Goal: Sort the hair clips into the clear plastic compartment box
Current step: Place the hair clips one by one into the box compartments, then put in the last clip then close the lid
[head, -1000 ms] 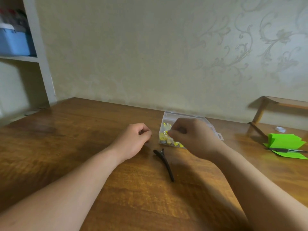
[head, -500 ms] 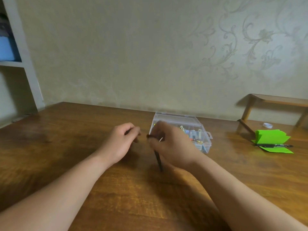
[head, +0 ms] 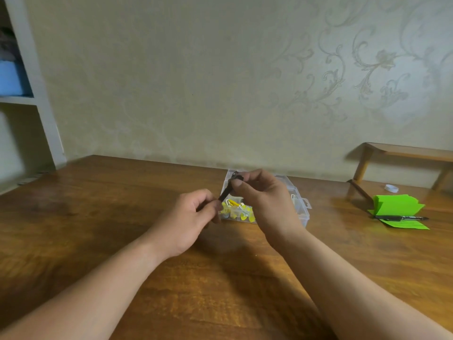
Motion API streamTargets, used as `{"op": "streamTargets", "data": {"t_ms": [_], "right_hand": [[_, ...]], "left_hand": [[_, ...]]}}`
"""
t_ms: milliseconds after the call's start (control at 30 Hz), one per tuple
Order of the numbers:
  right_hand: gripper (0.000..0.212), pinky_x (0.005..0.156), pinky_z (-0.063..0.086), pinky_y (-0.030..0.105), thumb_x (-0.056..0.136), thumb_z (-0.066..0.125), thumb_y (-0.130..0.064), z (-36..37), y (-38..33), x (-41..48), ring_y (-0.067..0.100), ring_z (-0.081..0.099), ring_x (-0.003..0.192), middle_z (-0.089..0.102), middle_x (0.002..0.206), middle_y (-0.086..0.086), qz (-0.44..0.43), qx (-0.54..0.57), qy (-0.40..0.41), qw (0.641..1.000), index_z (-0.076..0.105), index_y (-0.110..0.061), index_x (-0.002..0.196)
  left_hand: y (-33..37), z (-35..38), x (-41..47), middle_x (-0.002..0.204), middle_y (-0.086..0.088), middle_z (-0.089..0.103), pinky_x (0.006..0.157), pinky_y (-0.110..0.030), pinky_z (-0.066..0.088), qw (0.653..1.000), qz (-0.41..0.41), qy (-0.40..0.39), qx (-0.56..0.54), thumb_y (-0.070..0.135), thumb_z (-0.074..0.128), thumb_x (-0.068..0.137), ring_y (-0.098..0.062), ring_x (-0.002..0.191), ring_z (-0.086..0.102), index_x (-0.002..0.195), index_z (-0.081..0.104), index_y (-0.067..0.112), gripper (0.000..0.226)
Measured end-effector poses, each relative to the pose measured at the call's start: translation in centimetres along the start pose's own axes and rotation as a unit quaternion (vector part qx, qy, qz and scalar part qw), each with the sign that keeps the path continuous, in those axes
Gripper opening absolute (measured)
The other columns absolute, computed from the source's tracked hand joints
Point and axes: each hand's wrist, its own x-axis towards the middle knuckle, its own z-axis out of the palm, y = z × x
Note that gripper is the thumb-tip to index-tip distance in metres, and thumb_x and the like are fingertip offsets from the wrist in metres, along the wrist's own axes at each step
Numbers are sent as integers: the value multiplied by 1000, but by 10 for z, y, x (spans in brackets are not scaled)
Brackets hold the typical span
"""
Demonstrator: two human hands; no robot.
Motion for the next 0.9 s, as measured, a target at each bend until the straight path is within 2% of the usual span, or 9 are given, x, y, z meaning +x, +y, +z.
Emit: {"op": "streamTargets", "data": {"t_ms": [100,167,233,333,533,600,667,767,900], "right_hand": [[23,80,55,22,96,76,-37,-11,-7,3,0,69,100,72,112,-12,-53,-142,6,988,68,-29,116],[29,81,51,14,97,74,-41,-18,-13,3,-3,63,109,60,123,-19,-108,-268,-31,957,67,-38,125],[15,83,46,17,97,74,-37,-21,-14,3,0,59,107,58,118,-19,-161,-372,-64,912,76,-40,113],[7,87,42,33,96,77,-35,-22,-10,4,10,54,105,59,107,-19,-214,-471,-87,851,80,-40,99],[8,89,41,37,99,69,-42,-32,-18,11,12,51,103,61,103,-16,-220,-549,-88,801,76,-40,102],[6,87,43,40,97,70,-38,-48,-18,20,14,53,99,60,99,-16,-219,-553,-35,803,76,-38,100],[7,84,45,40,96,71,-36,-71,-15,30,17,55,98,60,97,-14,-179,-556,23,811,78,-36,98],[9,81,43,38,95,71,-38,-95,-2,38,20,55,99,59,96,-11,-110,-583,37,804,80,-39,96],[9,82,40,37,95,70,-41,-89,16,40,18,54,98,59,97,-12,-84,-611,-2,787,79,-41,97]], "left_hand": [[-3,-2,2,86,-1,71,76,-43,52,999,-3,26,21,36,55,110,-21,83,63,95,71,24,25],[-4,-2,3,86,-1,70,72,-43,51,998,9,29,49,36,55,110,-22,82,63,97,70,28,22],[-5,-1,3,92,3,71,77,-48,55,996,34,28,77,33,55,110,-18,87,65,102,71,29,19],[-5,1,2,98,10,69,80,-37,55,992,69,41,102,28,58,109,-8,93,64,104,73,25,16],[2,9,4,97,9,66,76,-27,51,986,123,63,94,23,62,107,-7,92,63,114,76,20,16],[4,11,7,104,12,64,80,-22,53,991,106,67,49,33,58,108,-4,97,62,131,67,27,26],[1,9,10,107,16,62,84,-25,55,993,75,87,37,42,54,107,0,98,60,143,57,31,37],[-8,5,13,107,16,63,87,-30,57,991,44,112,52,39,56,108,-1,101,61,140,58,29,34],[-14,6,15,110,17,64,86,-23,52,994,22,100,46,34,58,108,-2,107,60,134,61,31,27]]}}
